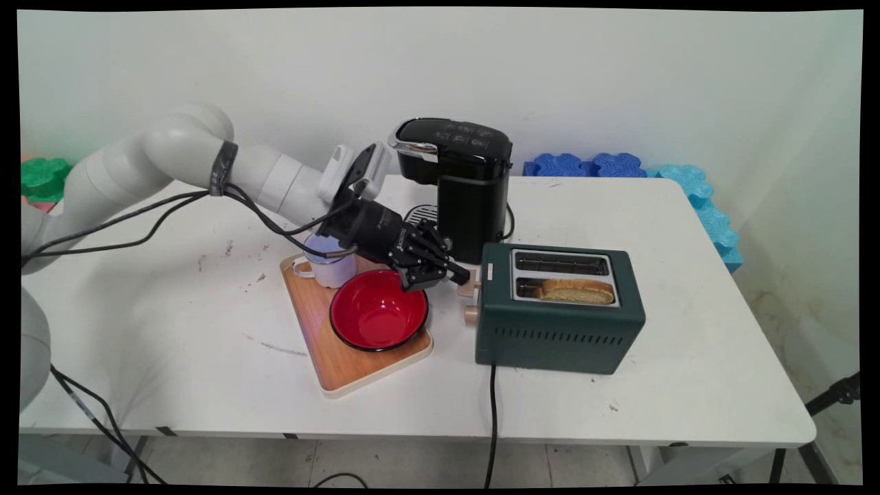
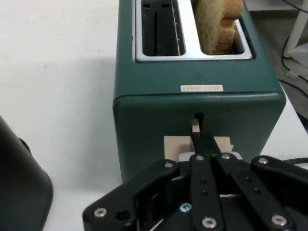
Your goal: Press the toaster switch
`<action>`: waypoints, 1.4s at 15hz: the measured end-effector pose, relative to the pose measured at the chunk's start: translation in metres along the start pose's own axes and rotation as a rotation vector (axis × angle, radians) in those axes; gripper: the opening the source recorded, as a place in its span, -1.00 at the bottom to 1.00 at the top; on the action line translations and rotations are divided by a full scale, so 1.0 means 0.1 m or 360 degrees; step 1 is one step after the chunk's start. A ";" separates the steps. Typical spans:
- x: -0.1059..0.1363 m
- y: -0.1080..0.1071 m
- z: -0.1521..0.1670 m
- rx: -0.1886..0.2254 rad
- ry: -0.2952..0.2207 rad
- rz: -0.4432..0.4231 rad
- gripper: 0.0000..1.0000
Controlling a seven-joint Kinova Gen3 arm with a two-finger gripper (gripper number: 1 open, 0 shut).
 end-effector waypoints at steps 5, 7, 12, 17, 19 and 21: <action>-0.09 0.00 0.07 0.0007 -0.0022 -0.0021 -1.00; -0.13 0.01 0.08 0.0010 -0.0030 -0.0028 -1.00; -0.20 0.01 0.12 0.0015 -0.0044 -0.0040 -1.00; -0.24 0.02 0.15 0.0018 -0.0049 -0.0053 -1.00; -0.26 0.02 0.15 0.0019 -0.0050 -0.0056 -1.00; -0.27 0.03 0.15 0.0018 -0.0052 -0.0058 -1.00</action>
